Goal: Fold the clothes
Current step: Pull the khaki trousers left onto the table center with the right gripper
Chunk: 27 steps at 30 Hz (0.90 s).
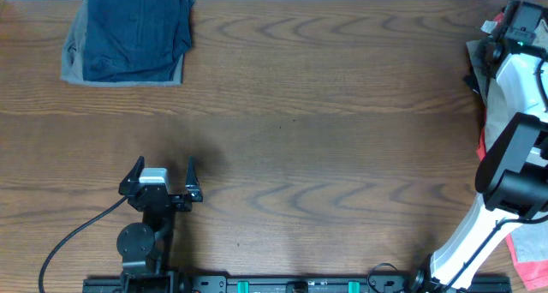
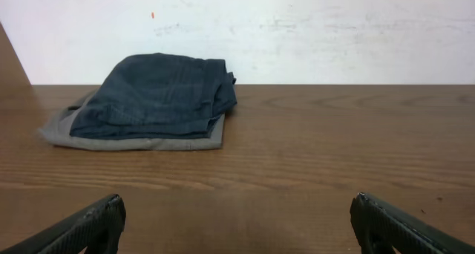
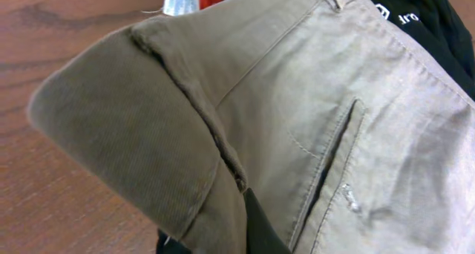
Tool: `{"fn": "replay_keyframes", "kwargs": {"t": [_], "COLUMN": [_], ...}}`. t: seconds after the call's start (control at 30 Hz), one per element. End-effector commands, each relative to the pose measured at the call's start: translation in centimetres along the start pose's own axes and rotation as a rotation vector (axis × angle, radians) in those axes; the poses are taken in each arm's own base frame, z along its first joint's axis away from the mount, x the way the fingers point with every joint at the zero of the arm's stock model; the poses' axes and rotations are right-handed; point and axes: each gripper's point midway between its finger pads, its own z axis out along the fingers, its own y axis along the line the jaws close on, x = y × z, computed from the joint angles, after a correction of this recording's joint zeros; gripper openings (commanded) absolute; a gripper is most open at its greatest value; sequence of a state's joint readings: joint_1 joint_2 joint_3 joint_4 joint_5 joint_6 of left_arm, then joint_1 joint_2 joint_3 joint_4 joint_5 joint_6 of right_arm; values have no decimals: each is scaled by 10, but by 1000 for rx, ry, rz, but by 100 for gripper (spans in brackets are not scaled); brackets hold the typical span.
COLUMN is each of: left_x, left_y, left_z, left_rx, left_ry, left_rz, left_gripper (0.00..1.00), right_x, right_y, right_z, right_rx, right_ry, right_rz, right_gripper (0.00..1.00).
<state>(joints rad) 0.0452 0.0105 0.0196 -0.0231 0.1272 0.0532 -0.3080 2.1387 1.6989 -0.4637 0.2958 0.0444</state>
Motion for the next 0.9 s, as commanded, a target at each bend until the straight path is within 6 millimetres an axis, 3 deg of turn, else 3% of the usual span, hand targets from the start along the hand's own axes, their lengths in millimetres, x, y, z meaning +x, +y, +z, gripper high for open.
{"fn": "replay_keyframes", "kwargs": {"t": [0.0,0.1,0.2,0.37,0.5,0.67,0.87], "left_x": [15,15,15,15,15,15,15], "left_y": [-1,-1,-1,-1,-1,-1,-1], "left_z": [1,1,1,1,1,1,1], "left_rx": [9,9,9,9,9,9,9], "left_ry": [47,47,47,47,46,47,46], "left_rz": [2,2,2,2,2,2,2], "left_gripper": [98,98,98,98,98,98,98], "right_x": [0,-8,-24,-44,-47,-19,44], "right_y": [25,46,72,119,164,245,343], "right_z": [-7,-23,-53,-115,-167,-222,-297], "right_rx": [-30,-59,-102,-191,-286,-515,-828], "right_ry": [-9,-42,-105,-217,-287,-303,-238], "right_rz": [-35,-60,-85,-132,-184,-287,-331], "right_gripper": [1,1,1,1,1,1,1]}}
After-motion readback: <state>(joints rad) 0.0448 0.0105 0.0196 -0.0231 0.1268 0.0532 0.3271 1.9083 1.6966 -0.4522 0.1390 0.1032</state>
